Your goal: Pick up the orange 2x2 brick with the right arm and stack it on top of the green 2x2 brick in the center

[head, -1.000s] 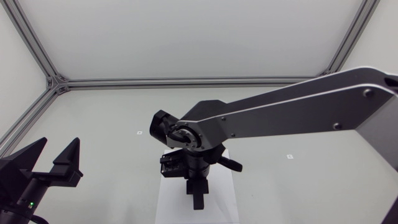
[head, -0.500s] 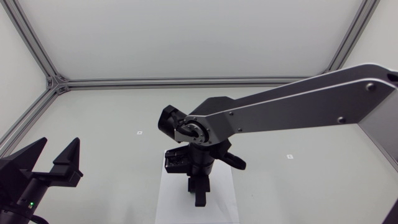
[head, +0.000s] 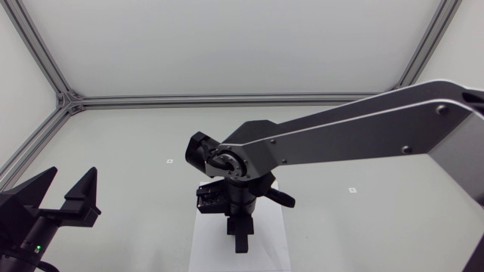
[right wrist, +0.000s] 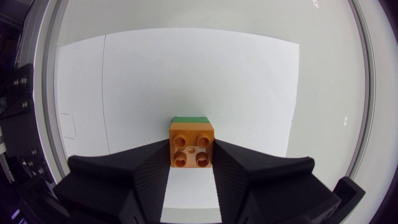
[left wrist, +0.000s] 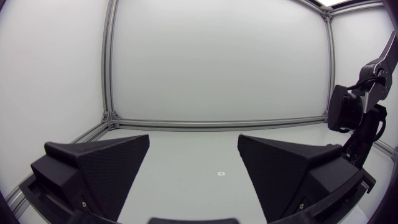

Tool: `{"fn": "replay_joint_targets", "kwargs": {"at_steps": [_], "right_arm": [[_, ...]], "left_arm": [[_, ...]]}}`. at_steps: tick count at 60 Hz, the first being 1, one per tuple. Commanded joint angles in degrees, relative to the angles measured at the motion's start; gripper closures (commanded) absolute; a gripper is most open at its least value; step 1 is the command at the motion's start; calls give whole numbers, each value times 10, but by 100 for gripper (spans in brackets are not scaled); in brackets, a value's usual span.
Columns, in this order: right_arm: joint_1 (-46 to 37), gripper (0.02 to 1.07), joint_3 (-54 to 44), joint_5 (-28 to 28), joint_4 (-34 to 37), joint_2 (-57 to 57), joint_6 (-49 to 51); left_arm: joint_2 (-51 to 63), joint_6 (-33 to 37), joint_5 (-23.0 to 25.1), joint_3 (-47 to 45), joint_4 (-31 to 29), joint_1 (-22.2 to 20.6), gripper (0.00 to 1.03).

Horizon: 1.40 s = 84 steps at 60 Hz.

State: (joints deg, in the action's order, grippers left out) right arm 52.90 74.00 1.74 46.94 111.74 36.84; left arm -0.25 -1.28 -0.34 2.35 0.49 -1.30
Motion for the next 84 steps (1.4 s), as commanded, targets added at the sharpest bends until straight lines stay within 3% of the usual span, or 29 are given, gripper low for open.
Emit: {"fn": "replay_joint_targets", "kwargs": {"at_steps": [1, 53, 84], "right_arm": [[-8, 102, -32, 9, 15, 56, -6], [-17, 100, -49, -6, 3, 43, 18], [-15, 65, -38, -10, 17, 20, 15]], "left_arm": [[-5, 8, 3, -23, -8, 2, 4], [-5, 8, 3, -23, -8, 2, 4], [-5, 8, 3, -23, -8, 2, 4]]}}
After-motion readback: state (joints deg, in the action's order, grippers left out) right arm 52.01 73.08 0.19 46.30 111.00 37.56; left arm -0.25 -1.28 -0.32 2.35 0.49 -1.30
